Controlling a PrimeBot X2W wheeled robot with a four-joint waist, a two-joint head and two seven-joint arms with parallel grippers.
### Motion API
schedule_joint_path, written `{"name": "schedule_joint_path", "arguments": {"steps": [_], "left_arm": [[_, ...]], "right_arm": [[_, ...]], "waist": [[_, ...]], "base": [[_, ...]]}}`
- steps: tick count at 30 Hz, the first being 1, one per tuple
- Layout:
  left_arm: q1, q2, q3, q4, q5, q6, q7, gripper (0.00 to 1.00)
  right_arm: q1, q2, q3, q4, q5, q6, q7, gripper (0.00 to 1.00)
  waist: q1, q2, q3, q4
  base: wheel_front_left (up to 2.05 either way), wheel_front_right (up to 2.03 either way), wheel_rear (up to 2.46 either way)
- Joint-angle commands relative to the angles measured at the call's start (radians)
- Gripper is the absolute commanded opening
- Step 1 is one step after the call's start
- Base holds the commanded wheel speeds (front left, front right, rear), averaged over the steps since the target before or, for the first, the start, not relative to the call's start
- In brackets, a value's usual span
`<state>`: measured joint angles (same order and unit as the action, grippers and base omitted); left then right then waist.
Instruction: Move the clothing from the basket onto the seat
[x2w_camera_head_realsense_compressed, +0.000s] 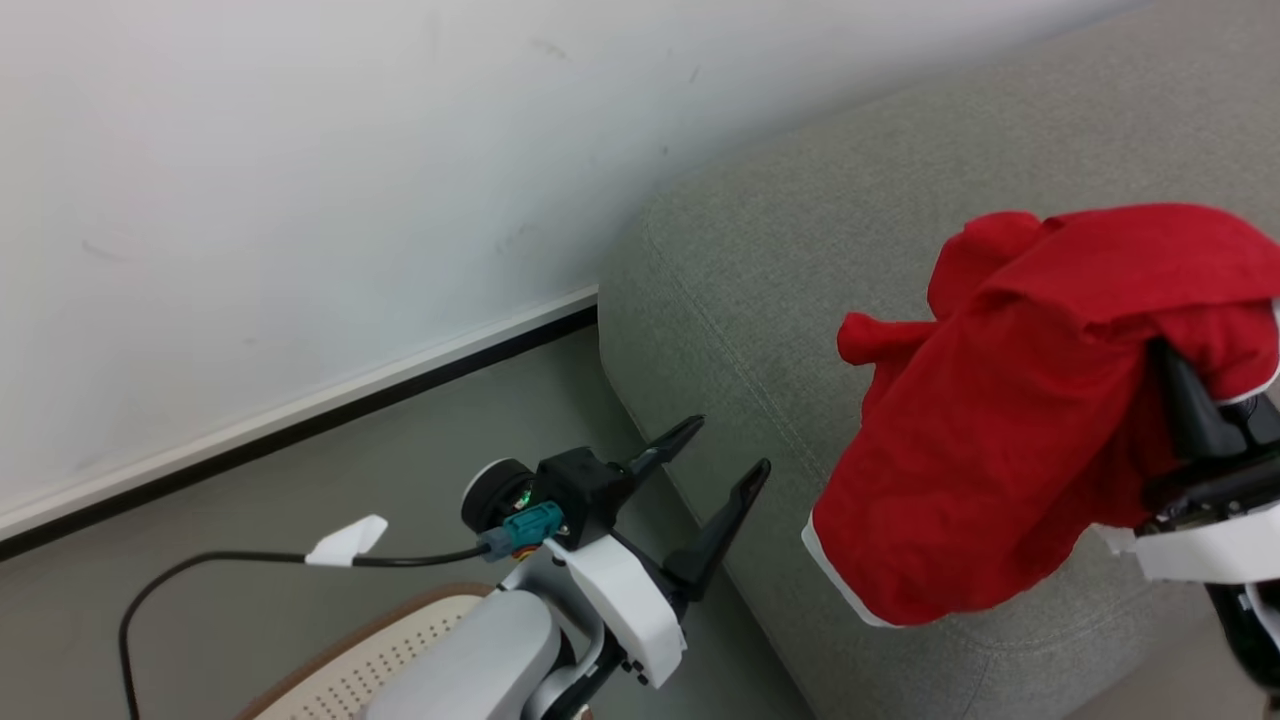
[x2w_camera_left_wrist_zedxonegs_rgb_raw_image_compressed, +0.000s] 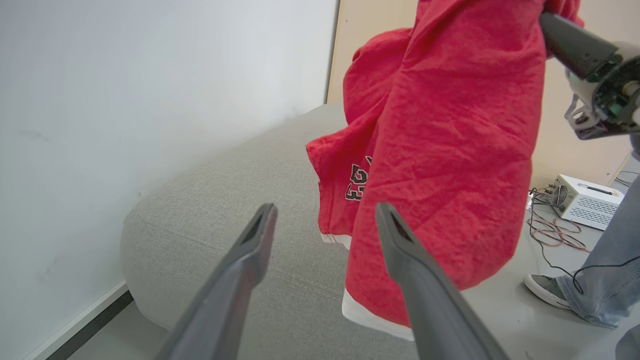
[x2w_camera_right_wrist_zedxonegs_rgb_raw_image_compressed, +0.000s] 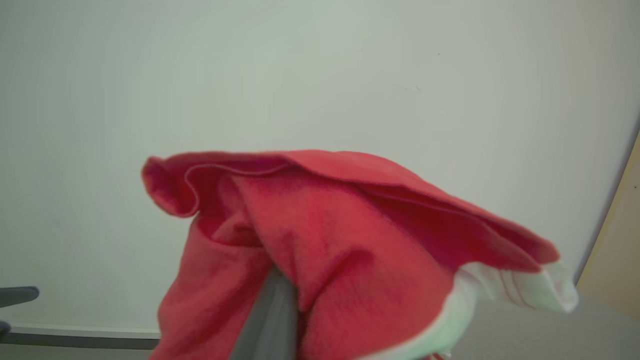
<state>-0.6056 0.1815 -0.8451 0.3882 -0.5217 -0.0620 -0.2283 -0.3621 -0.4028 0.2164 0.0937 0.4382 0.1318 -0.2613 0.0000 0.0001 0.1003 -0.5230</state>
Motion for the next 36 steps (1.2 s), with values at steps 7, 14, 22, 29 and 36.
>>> {"name": "schedule_joint_path", "arguments": {"steps": [7,14,22,29,36], "left_arm": [[-0.04,0.023,-0.019,-0.007,0.028,-0.007,0.006,1.0],[-0.099,0.039,-0.025,-0.026,0.05,-0.012,0.033,1.0],[-0.165,0.052,-0.03,-0.046,0.063,-0.017,0.065,1.0],[-0.213,0.053,-0.018,-0.057,0.071,-0.002,0.066,1.0],[-0.233,0.066,-0.015,-0.059,0.073,0.0,0.062,1.0]], "right_arm": [[-0.137,-0.064,-0.007,0.05,0.067,-0.002,-0.005,0.0],[-0.285,-0.146,-0.025,0.143,0.116,-0.002,-0.005,0.0],[-0.436,-0.191,-0.046,0.282,0.165,-0.002,-0.005,0.0],[-0.506,-0.243,0.002,0.427,0.173,-0.002,-0.005,0.0],[-0.517,-0.262,0.044,0.586,0.21,-0.002,-0.005,0.0]], "waist": [[0.0,-0.0001,0.087,0.047],[0.0,-0.0001,0.21,0.118],[0.0,-0.0001,0.347,0.199],[0.0,-0.0001,0.433,0.264],[0.0,-0.0001,0.476,0.293]], "base": [[0.0,0.0,0.0],[0.0,0.0,0.0],[0.0,0.0,0.0],[0.0,0.0,0.0],[0.0,0.0,0.0]]}}
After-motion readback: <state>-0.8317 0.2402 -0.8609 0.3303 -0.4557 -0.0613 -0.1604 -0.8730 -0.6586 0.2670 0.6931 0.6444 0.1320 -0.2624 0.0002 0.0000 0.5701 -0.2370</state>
